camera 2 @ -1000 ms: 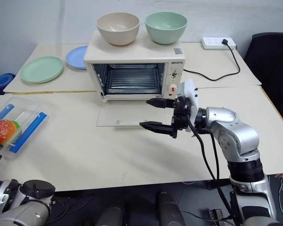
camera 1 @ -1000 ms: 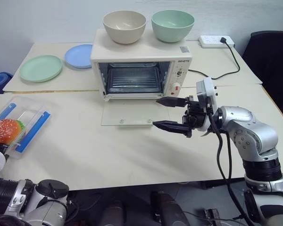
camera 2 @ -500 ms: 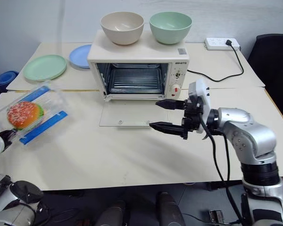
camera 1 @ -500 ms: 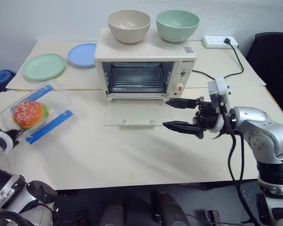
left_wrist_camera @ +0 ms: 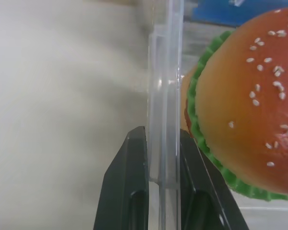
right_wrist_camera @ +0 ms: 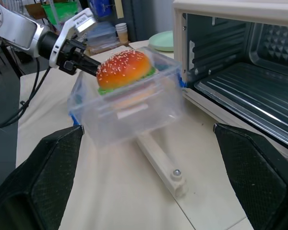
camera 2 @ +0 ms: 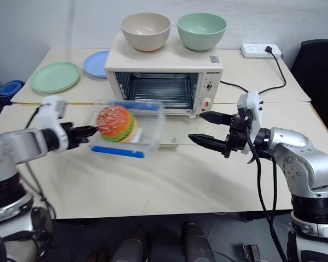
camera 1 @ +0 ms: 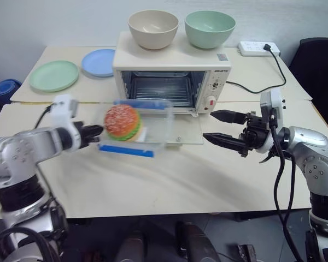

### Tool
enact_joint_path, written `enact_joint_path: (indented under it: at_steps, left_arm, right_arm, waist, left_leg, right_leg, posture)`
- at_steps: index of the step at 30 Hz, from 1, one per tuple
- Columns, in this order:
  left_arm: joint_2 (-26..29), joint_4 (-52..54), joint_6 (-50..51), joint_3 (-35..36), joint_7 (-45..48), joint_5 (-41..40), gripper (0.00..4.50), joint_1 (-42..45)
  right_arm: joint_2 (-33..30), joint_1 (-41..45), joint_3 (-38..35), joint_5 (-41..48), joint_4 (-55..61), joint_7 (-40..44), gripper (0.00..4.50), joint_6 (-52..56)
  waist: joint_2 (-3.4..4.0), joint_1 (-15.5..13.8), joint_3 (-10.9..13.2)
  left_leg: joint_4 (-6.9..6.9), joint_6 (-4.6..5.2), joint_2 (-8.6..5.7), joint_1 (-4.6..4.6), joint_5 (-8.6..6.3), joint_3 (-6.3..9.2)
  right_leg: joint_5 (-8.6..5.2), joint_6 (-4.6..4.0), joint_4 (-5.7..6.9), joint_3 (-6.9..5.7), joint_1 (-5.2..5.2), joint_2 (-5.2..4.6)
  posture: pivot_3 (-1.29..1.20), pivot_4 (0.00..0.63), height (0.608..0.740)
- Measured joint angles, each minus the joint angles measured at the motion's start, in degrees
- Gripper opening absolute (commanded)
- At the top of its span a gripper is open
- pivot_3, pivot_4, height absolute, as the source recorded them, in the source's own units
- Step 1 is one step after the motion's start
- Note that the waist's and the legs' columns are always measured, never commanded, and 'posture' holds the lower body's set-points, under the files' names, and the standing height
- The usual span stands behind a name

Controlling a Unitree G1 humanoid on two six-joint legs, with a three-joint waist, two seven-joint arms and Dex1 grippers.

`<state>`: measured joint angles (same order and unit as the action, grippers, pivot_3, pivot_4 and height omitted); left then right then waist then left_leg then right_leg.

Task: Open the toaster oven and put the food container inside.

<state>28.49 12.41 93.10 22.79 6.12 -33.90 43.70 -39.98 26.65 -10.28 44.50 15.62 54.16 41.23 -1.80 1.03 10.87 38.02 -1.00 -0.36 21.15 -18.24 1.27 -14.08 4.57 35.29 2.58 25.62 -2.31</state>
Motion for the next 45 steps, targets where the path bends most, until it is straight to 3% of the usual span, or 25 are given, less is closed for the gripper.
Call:
enact_joint_path:
  at_steps: [5,15,20,23,24,26,30,36,38,45]
  left_arm:
    - [-7.02,-8.81,-0.28,-5.10,-4.01,5.74,0.27,9.08]
    - [-8.90,-12.93,-3.80,-6.77,-5.13,11.39,3.16,11.87]
    - [-8.56,-9.31,-5.80,-3.96,-1.82,10.04,3.16,10.71]
    - [-5.67,-3.43,-8.70,1.53,6.22,4.02,3.16,6.27]
    - [-4.93,-2.80,-9.33,2.72,7.84,2.94,3.18,5.59]
    - [-2.51,-0.85,-10.94,5.92,14.03,-2.08,2.78,3.54]
    - [4.63,3.13,-14.16,6.58,27.39,-10.19,1.70,-2.76]
    - [15.88,6.01,-24.46,-5.08,45.63,-12.48,0.02,-14.42]
    - [17.81,5.70,-30.40,-9.87,49.11,-9.53,0.00,-16.43]
    - [15.42,-0.37,-42.32,-20.18,50.70,-1.42,0.00,-14.70]
  right_arm:
    - [0.04,-3.53,-1.95,0.18,1.80,-1.98,4.50,-0.09]
    - [-0.05,-8.20,-5.32,1.10,5.25,-4.90,4.50,-0.11]
    - [-0.37,-9.61,-5.69,0.72,5.63,-5.51,4.50,-0.20]
    - [-0.42,-11.19,-5.80,0.79,6.97,-5.67,4.50,-0.19]
    - [-0.42,-11.45,-5.78,0.80,6.98,-5.68,4.32,-0.13]
    - [-0.42,-11.48,-5.70,1.43,7.26,-5.47,3.93,0.10]
    - [-0.42,-11.74,-4.73,3.46,9.78,-4.96,2.66,1.30]
    - [0.16,-11.77,0.85,4.44,12.15,-5.72,0.75,2.67]
    - [0.85,-11.73,3.16,3.50,12.15,-6.34,0.02,2.49]
    - [5.80,-7.43,12.97,-8.31,8.60,-11.83,0.02,-1.43]
  waist:
    - [0.01,0.23,0.00]
    - [0.01,0.39,0.01]
    - [0.02,0.56,0.01]
    - [0.03,0.68,0.02]
    - [0.03,0.57,0.01]
    - [0.04,0.49,0.02]
    - [0.04,0.58,0.02]
    - [0.05,0.49,0.02]
    - [0.05,0.37,0.02]
    - [0.05,0.56,0.03]
  left_leg:
    - [-0.05,0.01,0.08,0.03,-0.02,-0.19]
    - [0.02,0.00,0.02,-0.07,0.05,-0.24]
    - [-0.01,-0.03,0.04,-0.06,0.04,-0.25]
    - [-0.04,-0.11,0.11,-0.05,0.05,-0.29]
    - [-0.02,-0.12,0.10,-0.05,0.06,-0.27]
    - [0.01,-0.11,0.07,-0.06,0.06,-0.27]
    - [0.02,-0.09,0.07,-0.16,0.05,-0.30]
    - [0.03,-0.01,0.05,-0.20,0.06,-0.22]
    - [0.03,0.03,0.04,-0.17,0.06,-0.20]
    - [0.04,0.08,0.06,-0.14,0.05,-0.24]
  right_leg:
    - [0.03,0.05,0.16,-0.04,0.08,0.12]
    - [0.04,0.07,0.19,-0.03,0.10,0.11]
    - [0.04,0.07,0.19,-0.01,0.13,0.12]
    - [0.03,0.06,0.23,0.03,0.18,0.19]
    - [0.03,0.05,0.22,0.03,0.18,0.17]
    - [0.02,0.05,0.21,-0.01,0.16,0.16]
    - [0.00,0.01,0.20,0.00,0.09,0.17]
    - [-0.05,-0.08,0.14,0.20,-0.04,0.10]
    - [-0.05,-0.09,0.10,0.20,-0.05,0.10]
    - [-0.04,-0.06,0.14,0.17,-0.01,0.15]
  posture:
    - [0.00,0.150,0.740]
    - [0.00,0.150,0.740]
    - [0.00,0.150,0.740]
    - [0.00,0.150,0.740]
    - [0.00,0.150,0.740]
    - [0.00,0.150,0.740]
    - [0.00,0.150,0.740]
    - [0.00,0.150,0.740]
    - [0.00,0.150,0.740]
    - [0.00,0.150,0.740]
